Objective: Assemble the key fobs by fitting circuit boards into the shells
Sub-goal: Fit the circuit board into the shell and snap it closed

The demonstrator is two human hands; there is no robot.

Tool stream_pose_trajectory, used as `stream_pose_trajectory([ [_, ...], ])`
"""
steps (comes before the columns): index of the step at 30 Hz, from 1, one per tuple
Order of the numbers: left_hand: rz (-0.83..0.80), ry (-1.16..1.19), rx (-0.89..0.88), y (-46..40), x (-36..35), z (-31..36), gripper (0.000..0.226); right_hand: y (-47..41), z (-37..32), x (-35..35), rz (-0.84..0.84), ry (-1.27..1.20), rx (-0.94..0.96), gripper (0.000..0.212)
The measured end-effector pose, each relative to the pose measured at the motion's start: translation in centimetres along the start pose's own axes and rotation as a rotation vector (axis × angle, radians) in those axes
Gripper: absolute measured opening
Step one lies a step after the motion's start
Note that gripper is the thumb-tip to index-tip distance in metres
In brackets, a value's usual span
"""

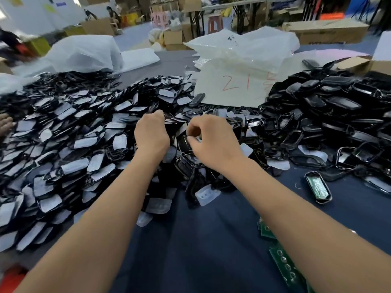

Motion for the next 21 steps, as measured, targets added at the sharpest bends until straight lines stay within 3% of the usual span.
stream_pose_trajectory([
  [13, -0.018, 0.227, -0.146, 1.1, 2.9, 1.9, 0.022, 3.3, 4.0, 5.6, 0.085, -0.108, -0.132, 0.011],
  [16, -0.090, 0.356, -0.208, 2.6, 4.0, 4.3, 0.024, 4.3, 5.0, 7.3, 0.121, -0.082, -0.135, 0.006],
  [21, -0.193, 0.467, -0.457, 6.1, 4.5, 11.3, 0.023, 5.4, 4.0, 8.0, 0.067, 0.180, 0.011, 0.043],
])
Point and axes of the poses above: each hand's wrist, its own y-axis away from the middle knuckle, its own x-axis out of the back of the hand, z = x × y, the point moved 10 cm from there along -y, towards the middle knuckle, and after that the axes turned 6 degrees about -y, right-handed, at the moved point
